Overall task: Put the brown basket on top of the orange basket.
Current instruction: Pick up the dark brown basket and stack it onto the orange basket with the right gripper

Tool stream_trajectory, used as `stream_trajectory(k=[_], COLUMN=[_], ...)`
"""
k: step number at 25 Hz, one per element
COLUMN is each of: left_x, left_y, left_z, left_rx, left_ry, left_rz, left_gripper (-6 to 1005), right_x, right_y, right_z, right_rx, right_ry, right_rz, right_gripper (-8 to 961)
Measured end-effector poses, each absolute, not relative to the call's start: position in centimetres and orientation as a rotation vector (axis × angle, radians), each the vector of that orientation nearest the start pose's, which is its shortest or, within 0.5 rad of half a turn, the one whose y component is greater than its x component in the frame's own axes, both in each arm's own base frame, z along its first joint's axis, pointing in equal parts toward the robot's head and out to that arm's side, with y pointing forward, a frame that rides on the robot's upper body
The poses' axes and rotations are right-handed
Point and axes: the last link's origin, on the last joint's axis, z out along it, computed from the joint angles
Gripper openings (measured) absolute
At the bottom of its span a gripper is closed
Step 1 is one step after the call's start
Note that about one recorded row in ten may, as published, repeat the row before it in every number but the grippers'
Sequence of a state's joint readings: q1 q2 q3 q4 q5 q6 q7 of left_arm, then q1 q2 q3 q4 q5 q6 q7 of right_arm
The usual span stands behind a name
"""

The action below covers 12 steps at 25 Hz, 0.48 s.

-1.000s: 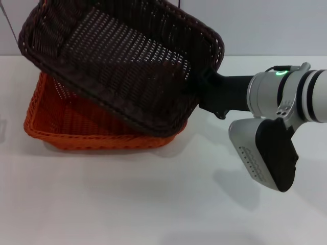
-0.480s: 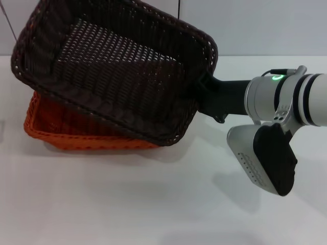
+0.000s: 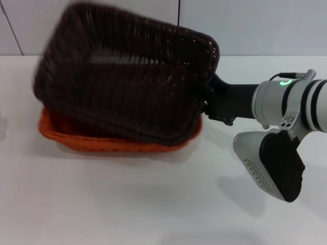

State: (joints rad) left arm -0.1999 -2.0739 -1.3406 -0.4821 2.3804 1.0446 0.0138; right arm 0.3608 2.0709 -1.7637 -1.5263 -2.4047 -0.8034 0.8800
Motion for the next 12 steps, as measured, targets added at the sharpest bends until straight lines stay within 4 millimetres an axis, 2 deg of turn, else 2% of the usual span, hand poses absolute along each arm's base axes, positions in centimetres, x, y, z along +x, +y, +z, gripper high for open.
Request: stream_trajectory(k=[6, 9, 12], left_x=[-36.8, -36.7, -36.7], left_y=[31.2, 31.4, 31.4], left_z=[4.6, 4.6, 4.6], left_rx=[-1.156, -1.161, -1.163], left_ry=[-0.667, -0.668, -0.668], left_rz=[-0.645, -0.644, -0.642], left_gripper=[786, 786, 786], right_x=[12.1, 11.9, 11.7], right_y=[34.9, 34.5, 34.1], right_z=[-2.9, -2.5, -2.3], right_rx=[-2.044, -2.032, -2.026], right_ry=[-1.517, -1.52, -1.524], right_rz=[-0.488, -0.48, -0.473], right_gripper=[465, 607, 607])
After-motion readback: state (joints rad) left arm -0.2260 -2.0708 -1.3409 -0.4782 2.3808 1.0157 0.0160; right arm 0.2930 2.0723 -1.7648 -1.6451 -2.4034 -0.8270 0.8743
